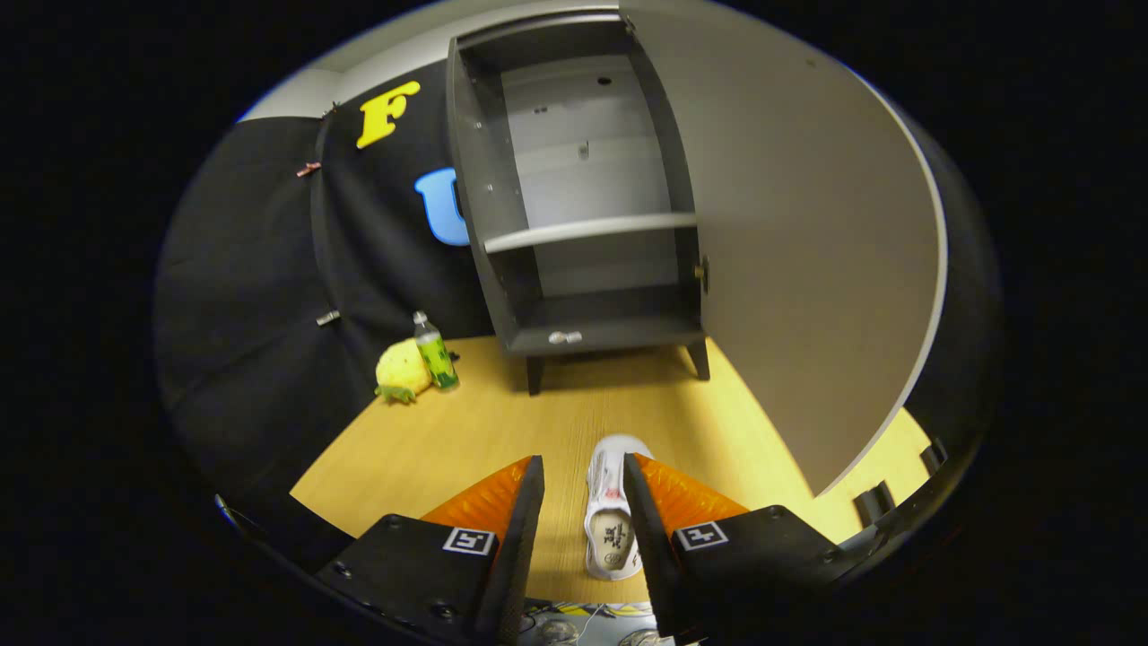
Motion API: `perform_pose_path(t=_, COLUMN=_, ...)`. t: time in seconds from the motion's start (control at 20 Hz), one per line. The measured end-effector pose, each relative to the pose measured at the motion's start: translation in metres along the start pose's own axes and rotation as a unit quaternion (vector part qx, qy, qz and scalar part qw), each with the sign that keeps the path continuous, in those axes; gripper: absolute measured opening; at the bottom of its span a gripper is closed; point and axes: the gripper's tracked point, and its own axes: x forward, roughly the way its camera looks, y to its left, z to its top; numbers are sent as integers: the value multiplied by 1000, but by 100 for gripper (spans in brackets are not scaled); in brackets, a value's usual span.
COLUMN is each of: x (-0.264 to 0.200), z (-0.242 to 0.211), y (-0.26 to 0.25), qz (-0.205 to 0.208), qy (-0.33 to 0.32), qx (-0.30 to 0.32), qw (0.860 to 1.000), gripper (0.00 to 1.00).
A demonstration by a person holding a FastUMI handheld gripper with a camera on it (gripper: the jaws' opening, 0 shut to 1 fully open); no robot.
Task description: Open the shoe cabinet door, grab the shoes and put them into the shoe cabinet, then close the shoe cabinet door.
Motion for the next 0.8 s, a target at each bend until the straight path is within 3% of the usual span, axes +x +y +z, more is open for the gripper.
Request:
perform_pose_path(t=0.3, x=64, z=-97, y=-11, qz=-27, qy=99, qx=19, qw=995, gripper=59)
perform_pose_path(t=0.8, x=119, z=-114, y=-26, qz=-67, qy=141, qx=-10, qw=988, gripper=49)
